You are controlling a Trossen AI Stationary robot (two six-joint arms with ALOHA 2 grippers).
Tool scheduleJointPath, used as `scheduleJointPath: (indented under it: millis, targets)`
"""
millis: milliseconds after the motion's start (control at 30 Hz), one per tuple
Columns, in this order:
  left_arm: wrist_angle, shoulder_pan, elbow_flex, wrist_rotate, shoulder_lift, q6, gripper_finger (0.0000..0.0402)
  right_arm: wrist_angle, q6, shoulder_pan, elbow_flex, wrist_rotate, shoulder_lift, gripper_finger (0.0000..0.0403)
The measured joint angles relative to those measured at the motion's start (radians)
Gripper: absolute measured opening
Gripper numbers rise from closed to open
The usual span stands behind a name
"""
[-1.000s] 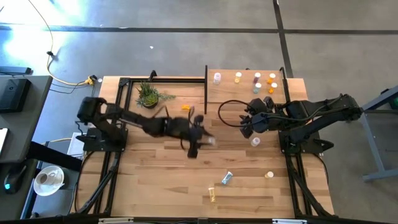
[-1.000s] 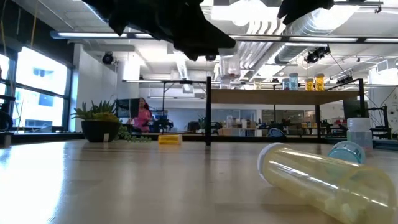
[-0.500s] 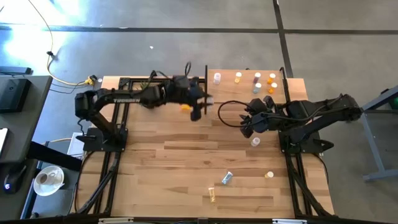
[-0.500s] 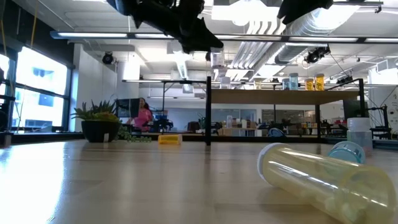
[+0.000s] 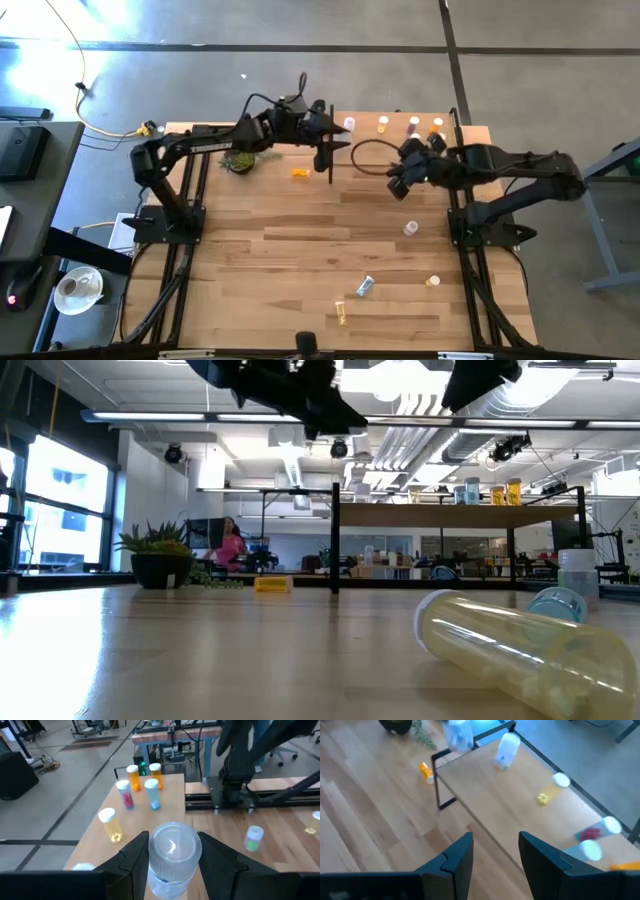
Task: Pick and place medicine bottles onto shelf by color
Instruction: Put the bottom transparent pill bottle aligned with the other transparent pill bottle on the shelf
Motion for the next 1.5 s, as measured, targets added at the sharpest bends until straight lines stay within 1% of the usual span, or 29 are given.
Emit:
scheduleJointPath:
  millis: [200, 500, 633, 967, 1333, 1500]
  targets:
    - [-0.014, 0.021, 0.077, 0.001, 0.1, 0.006, 0.0134, -0.012, -0.085, -0.055, 0.044, -0.024, -0.01, 0.0149]
    - [-0.032, 0.055, 0.097, -0.001, 0.192, -0.061, 0.0134, -0.045, -0.137, -0.114, 0.048, -0.027, -0.018, 0.0149]
    - [-0.028, 0.06, 0.097, -0.001, 0.211, -0.064, 0.0134, -0.049, -0.161, -0.14, 0.048, -0.028, -0.018, 0.0149]
    - [-0.019, 0.066, 0.099, 0.002, 0.238, -0.066, 0.0134, -0.056, -0.163, -0.184, 0.048, -0.028, -0.019, 0.0149]
    - [-0.036, 0.068, 0.099, -0.006, 0.235, -0.092, 0.0144, -0.062, -0.163, -0.186, 0.048, -0.035, -0.019, 0.0149]
    - [-0.038, 0.067, 0.099, -0.036, 0.235, -0.109, 0.0143, -0.063, -0.163, -0.186, 0.048, -0.035, -0.019, 0.0149]
